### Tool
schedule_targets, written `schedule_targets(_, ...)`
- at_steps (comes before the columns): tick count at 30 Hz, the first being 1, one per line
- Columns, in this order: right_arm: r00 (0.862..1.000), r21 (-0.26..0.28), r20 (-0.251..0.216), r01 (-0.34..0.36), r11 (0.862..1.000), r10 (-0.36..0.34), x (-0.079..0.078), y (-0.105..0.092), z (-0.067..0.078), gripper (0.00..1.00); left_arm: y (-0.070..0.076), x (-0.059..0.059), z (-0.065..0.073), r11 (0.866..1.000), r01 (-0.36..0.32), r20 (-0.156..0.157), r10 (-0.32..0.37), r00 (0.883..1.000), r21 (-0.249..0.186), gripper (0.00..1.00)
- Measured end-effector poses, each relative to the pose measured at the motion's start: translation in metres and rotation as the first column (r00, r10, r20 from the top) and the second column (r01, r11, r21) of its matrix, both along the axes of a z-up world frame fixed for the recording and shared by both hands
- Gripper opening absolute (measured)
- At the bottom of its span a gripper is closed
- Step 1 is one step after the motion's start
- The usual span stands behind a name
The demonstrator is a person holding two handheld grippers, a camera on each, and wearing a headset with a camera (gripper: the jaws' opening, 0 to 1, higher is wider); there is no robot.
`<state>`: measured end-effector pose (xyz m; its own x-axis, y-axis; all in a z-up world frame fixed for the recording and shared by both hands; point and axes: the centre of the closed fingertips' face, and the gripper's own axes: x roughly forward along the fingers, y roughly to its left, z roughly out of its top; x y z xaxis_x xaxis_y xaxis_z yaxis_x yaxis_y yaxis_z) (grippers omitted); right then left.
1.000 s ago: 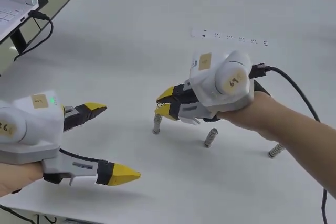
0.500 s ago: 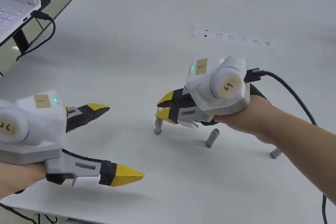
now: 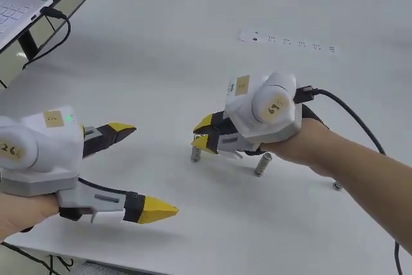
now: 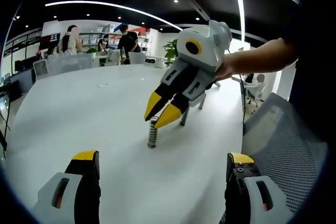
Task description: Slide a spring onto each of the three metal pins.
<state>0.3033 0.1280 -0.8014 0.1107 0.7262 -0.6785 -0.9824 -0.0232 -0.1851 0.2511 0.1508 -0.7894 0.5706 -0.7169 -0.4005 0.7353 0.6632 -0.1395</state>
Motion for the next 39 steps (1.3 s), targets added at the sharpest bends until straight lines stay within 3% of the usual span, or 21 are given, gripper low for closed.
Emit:
schedule_targets(18, 1.000, -0.023, -0.003, 0.014, 1.000, -0.014, -0.002, 0.000, -0.013, 0.07, 0.000, 0.000, -0.001, 1.000, 0.001, -0.002, -0.001, 1.000, -0.004, 0.98)
schedule_targets(39, 0.999, -0.019, -0.009, 0.031, 0.999, -0.031, -0.001, 0.003, -0.010, 0.09, 0.000, 0.004, 0.003, 1.000, 0.010, 0.009, -0.010, 1.000, -0.002, 0.98)
